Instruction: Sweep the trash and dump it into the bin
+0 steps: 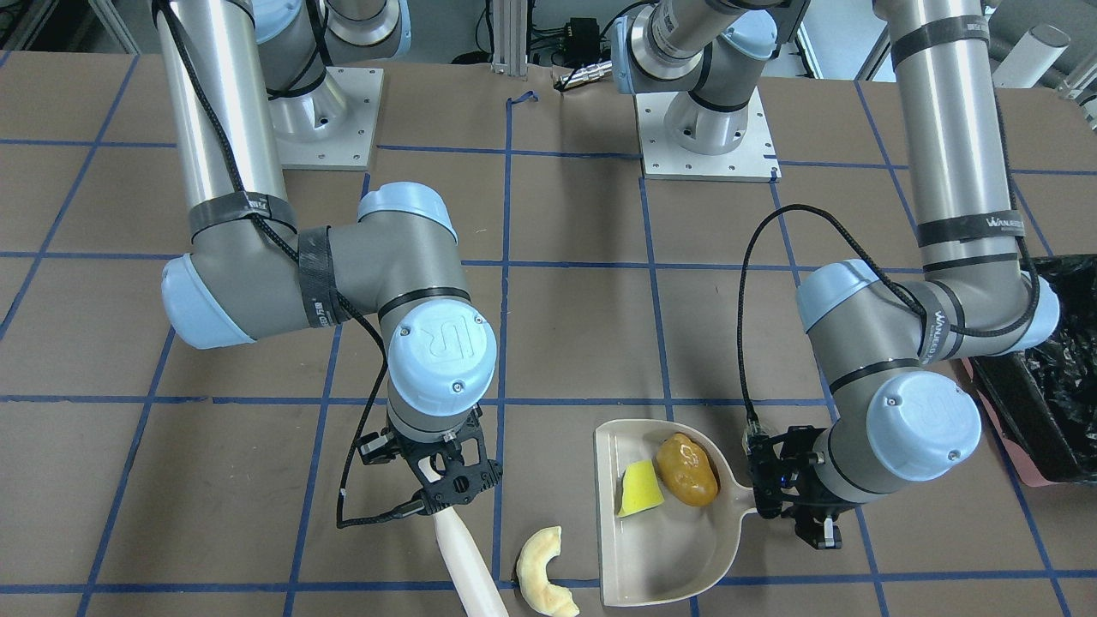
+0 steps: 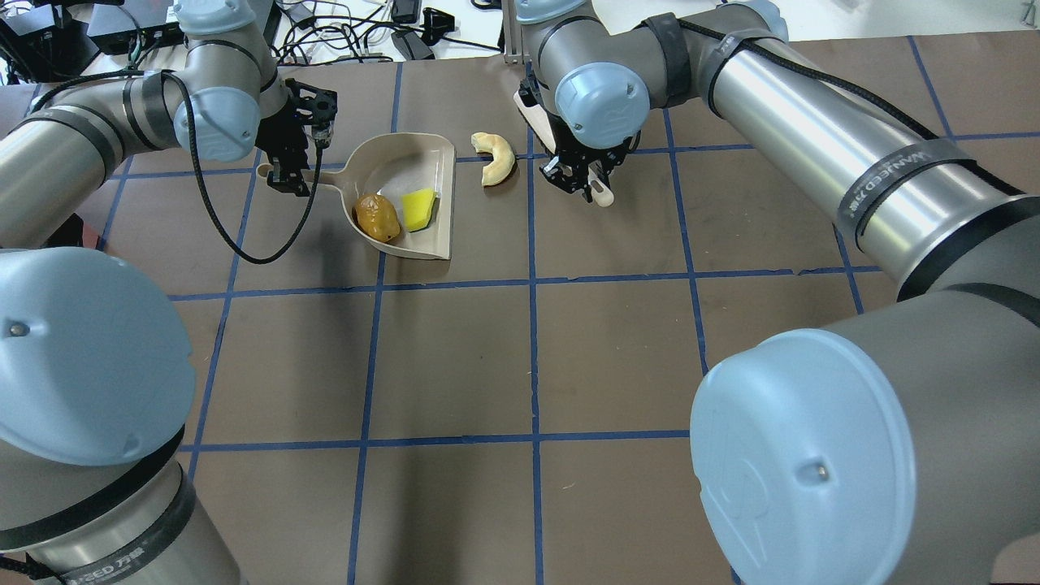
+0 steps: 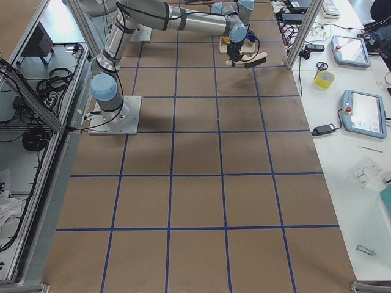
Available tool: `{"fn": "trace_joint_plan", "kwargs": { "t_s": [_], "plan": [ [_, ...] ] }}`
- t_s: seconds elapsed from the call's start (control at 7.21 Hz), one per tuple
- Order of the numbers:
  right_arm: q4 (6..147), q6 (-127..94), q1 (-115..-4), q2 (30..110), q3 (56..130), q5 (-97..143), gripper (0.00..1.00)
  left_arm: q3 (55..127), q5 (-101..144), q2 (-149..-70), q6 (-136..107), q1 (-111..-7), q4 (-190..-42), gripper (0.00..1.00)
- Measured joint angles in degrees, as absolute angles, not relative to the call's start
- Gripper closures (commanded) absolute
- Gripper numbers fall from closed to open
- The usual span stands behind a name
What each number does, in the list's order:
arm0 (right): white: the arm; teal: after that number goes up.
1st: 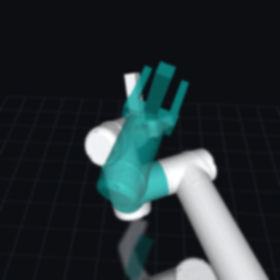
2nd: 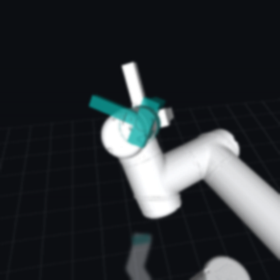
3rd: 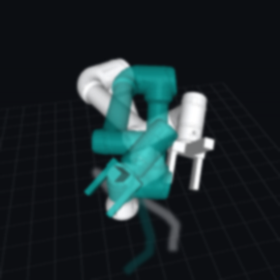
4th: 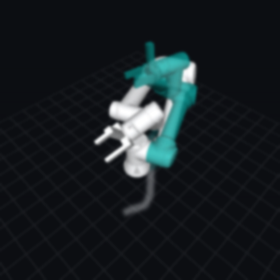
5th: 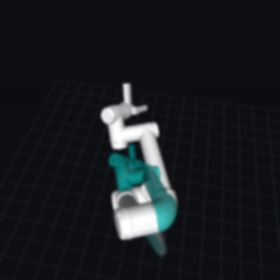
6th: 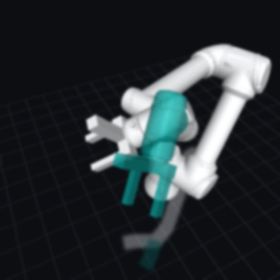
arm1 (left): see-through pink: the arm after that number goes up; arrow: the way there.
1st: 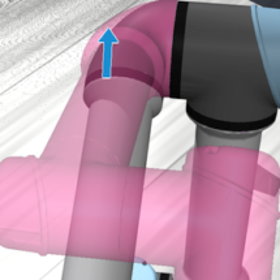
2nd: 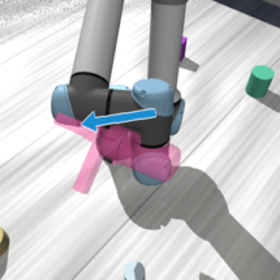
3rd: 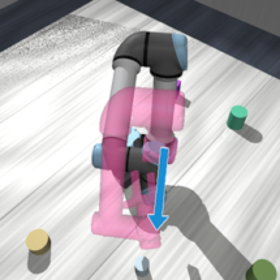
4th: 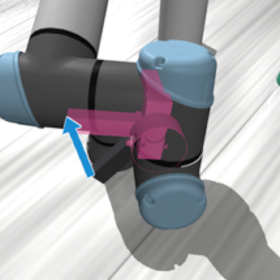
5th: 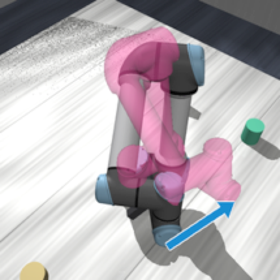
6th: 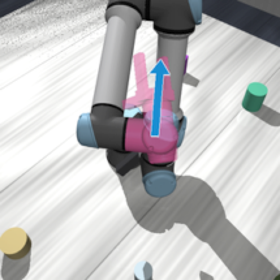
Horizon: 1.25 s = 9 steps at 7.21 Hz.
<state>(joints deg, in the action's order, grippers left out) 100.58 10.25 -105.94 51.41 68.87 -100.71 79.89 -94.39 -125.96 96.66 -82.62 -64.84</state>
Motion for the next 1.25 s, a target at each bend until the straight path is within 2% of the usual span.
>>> {"fn": "trace_joint_plan", "kwargs": {
  "t_s": [0.42, 1.25],
  "plan": [
    [100.28, 11.21, -106.99, 47.33, 64.14, -101.72, 1.00, 79.95, -94.26, -125.95, 96.60, -82.62, -64.86, 1.00],
    [95.13, 2.43, -115.36, 46.79, 63.88, -99.71, 1.00, 80.07, -94.16, -125.89, 96.59, -82.61, -64.84, 1.00]
  ]
}}
